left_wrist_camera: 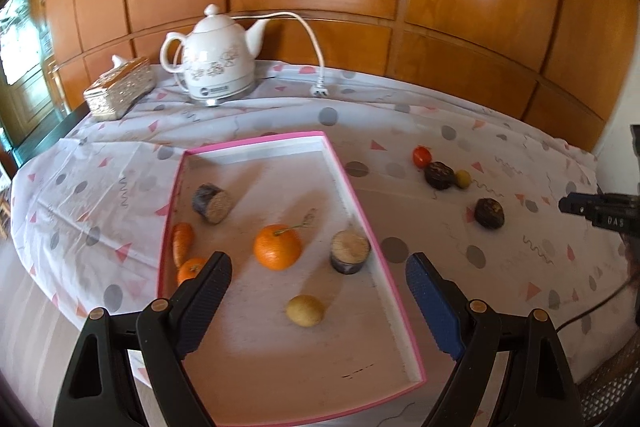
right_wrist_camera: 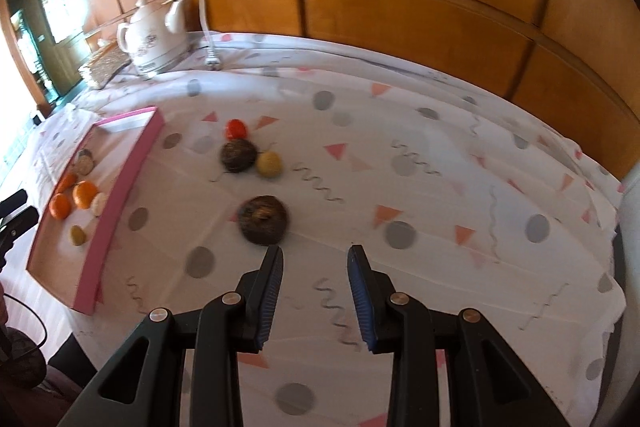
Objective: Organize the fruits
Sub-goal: 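Withdraw the open right gripper from the pink tray, then reach the left gripper to the dark brown round fruit and close on it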
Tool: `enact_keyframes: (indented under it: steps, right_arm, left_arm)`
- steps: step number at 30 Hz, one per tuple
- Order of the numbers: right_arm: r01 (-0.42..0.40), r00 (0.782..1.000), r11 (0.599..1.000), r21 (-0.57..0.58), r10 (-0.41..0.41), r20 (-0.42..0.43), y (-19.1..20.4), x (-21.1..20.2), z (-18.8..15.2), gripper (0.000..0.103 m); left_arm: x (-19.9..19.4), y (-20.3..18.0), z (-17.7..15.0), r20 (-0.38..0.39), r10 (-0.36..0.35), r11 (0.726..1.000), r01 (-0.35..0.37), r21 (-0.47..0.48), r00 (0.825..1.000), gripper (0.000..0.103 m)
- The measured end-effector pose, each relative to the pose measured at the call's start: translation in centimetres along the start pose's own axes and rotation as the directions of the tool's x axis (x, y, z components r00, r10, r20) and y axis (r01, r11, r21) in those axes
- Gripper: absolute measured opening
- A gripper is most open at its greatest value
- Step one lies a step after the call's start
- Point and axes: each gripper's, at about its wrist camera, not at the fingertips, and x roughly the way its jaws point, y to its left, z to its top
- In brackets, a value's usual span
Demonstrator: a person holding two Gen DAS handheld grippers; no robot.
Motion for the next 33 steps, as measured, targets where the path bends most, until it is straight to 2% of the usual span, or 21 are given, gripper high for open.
enact_keyframes:
  steps: [9,14,18,23,27,33]
  right_arm:
    - [0.103,0.995,0.986,0.132,-0.101,-0.018,-6.6,-0.7,-0.8,0.034]
    - [0.160,0.987,0.958,0.237,-0.159,-0.024,-10.5,-1.3,-1.6,0.034]
    - [0.204,0.978,0.920,0.335,-0.203,-0.037,-13.2,-1.6,-2.4,0.034]
    - [0.285,0.957,0.846,0.451,-0.276,-0.086,-16.2,-1.5,-3.6,0.034]
    - [0.333,0.939,0.771,0.543,-0.323,-0.118,-18.5,-1.9,-4.7,0.034]
    - [0.370,0.915,0.619,0.693,-0.371,-0.157,-22.4,-3.4,-7.1,0.035]
  left_arm:
    - [0.9,-2.1,0.9,-0.011,-0.034,0.999,0.034,0.041,0.999,0.089]
    - [1.4,-3.6,1.4,-0.014,-0.050,0.996,0.051,0.071,0.999,0.089]
    - [1.9,-4.7,2.0,-0.018,-0.067,0.994,0.068,0.089,0.998,0.089]
    - [2.9,-5.9,2.9,-0.033,-0.084,0.991,0.087,0.100,0.996,0.089]
    - [4.2,-6.9,3.6,-0.056,-0.094,0.990,0.100,0.102,0.994,0.089]
    - [6.3,-8.2,4.4,-0.092,-0.114,0.987,0.123,0.101,0.989,0.089]
